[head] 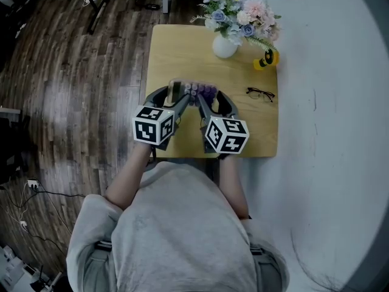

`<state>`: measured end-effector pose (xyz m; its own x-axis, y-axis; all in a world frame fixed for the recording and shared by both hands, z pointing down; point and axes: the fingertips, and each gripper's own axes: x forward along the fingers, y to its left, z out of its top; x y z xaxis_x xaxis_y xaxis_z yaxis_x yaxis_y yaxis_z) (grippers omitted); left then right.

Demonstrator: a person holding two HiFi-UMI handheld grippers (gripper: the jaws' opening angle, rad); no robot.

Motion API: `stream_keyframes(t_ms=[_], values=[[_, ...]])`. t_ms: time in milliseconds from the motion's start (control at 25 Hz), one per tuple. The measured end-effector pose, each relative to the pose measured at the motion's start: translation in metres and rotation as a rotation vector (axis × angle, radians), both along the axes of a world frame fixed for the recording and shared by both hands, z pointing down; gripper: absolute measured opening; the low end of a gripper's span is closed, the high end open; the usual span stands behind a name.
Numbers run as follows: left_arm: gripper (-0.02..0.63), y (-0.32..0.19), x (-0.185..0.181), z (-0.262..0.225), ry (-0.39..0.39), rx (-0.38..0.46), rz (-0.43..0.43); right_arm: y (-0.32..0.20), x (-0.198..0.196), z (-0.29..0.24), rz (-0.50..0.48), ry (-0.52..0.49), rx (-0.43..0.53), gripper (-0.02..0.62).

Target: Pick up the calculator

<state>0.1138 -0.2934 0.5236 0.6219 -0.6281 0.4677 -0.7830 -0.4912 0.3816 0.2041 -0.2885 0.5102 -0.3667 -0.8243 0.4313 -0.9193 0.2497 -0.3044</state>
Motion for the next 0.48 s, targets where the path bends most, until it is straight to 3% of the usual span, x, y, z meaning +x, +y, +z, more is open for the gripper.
stream_keyframes(t_ms=[480], values=[[0.265,-0.004,-0.021,-0.055,0.001,0.143,0.026,-0.004,-0.021,-0.061,-0.002,0.025,0.157,0.258]])
